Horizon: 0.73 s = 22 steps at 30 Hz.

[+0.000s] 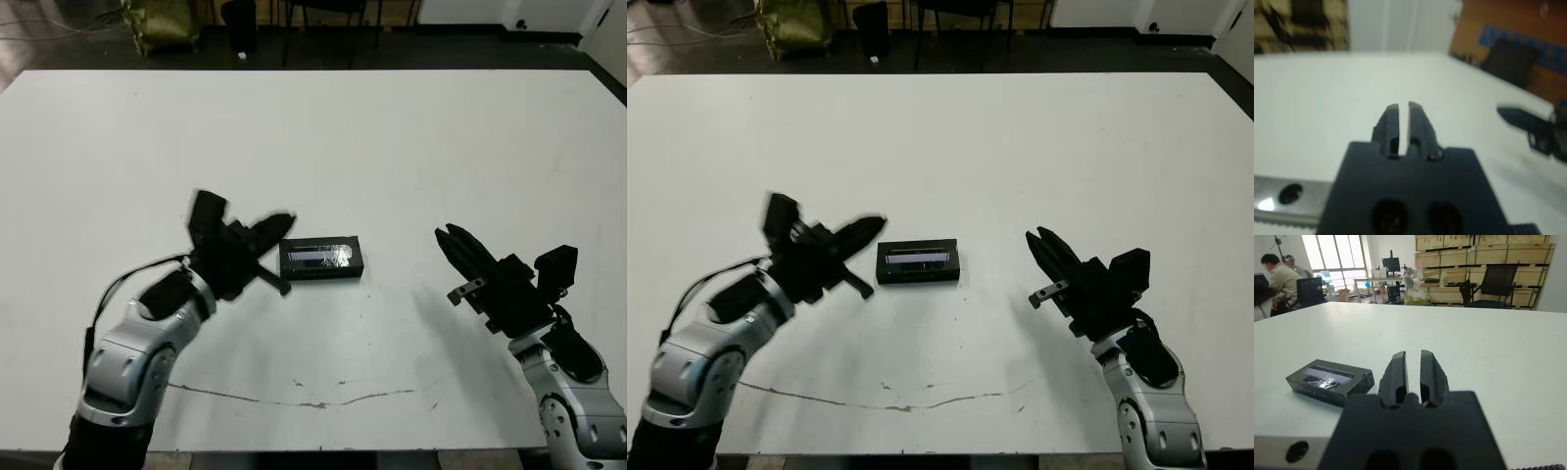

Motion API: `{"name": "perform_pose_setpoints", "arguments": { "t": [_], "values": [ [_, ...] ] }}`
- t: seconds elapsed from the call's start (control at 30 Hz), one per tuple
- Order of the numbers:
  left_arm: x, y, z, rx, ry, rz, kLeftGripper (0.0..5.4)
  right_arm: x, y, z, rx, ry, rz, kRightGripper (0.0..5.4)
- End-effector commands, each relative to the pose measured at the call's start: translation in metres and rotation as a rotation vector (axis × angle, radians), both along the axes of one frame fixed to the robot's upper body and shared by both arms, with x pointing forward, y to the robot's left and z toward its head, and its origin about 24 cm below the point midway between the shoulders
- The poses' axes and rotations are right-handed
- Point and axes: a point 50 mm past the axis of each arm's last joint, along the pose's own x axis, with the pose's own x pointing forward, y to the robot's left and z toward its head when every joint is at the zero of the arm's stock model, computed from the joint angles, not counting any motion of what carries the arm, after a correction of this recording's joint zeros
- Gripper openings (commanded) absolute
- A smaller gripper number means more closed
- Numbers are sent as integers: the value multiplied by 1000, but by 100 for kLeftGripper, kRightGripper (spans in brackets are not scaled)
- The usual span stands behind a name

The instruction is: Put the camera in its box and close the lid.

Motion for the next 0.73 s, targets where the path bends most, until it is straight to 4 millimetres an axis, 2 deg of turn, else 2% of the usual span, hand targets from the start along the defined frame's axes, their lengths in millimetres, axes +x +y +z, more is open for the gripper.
{"name": "perform_pose_setpoints", "arguments": {
  "t": [0.03, 0.2, 0.33, 0.5, 0.73],
  "values": [
    [0, 23, 1, 22, -113, 151, 2, 2, -4, 1, 20, 15, -36, 0],
    [5, 56, -10, 110, -239, 362, 2, 9, -3, 10, -42, -45, -127, 0],
    [6, 75, -29, 132, -238, 468, 2, 16, 2, 15, -97, -134, -246, 0],
    [1, 87, -49, 88, -208, 540, 2, 26, 11, 12, -134, -160, -348, 0],
    [-2, 92, -60, 70, -184, 562, 2, 29, 14, 7, -162, -161, -369, 0]
  ]
}}
